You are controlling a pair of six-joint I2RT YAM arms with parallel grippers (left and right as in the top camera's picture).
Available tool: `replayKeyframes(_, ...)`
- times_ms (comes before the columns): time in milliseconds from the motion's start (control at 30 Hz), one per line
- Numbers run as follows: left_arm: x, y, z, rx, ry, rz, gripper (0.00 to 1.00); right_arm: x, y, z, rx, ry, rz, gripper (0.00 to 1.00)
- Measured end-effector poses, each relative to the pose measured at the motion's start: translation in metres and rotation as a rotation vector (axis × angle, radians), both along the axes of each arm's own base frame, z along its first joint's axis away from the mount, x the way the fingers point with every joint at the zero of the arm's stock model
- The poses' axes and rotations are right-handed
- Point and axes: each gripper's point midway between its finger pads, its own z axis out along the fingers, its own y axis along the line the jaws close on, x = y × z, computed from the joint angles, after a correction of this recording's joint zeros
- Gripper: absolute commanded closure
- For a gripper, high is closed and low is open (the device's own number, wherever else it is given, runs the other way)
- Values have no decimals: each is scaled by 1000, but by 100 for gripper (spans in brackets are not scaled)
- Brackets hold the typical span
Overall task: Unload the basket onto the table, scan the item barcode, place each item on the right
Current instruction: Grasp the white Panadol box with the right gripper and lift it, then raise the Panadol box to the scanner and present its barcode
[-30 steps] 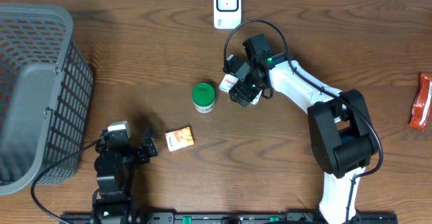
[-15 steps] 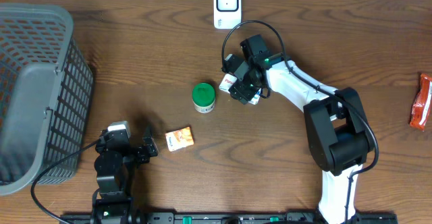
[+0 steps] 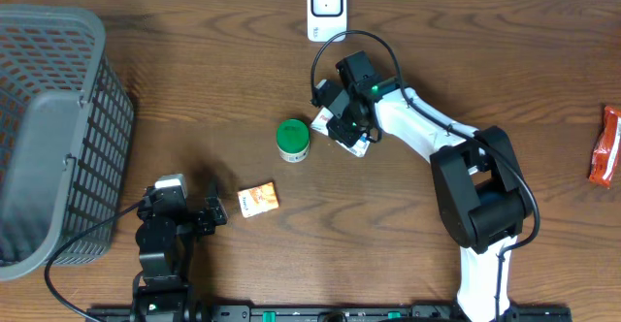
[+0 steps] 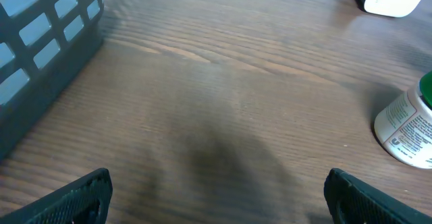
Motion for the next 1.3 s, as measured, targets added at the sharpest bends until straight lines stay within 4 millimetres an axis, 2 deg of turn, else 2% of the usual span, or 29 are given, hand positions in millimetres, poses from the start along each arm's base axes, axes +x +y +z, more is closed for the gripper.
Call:
replayKeyframes(167,0,0,0,0,0,0,1,-20,2,4,30,128,-17,69)
replayKeyframes(367,0,0,0,0,0,0,1,-36,4,21,33,271,-93,76)
replayKeyframes(633,0,0,0,0,0,0,1,-61,1,45,142,487,-163,71)
replayKeyframes(733,0,0,0,0,0,0,1,-63,5,54,218,537,-172,72)
replayKeyframes(867,0,0,0,0,0,0,1,-67,9,63,294,597,-187,83)
replayKeyframes(1000,0,0,0,0,0,0,1,-73,8,71,339,661,-208,85)
replayKeyframes(1100,0,0,0,0,0,0,1,-71,1,77,377,696,-240,85)
replayKeyframes(1300,0,0,0,0,0,0,1,-55,-16,86,468,711,-304,87)
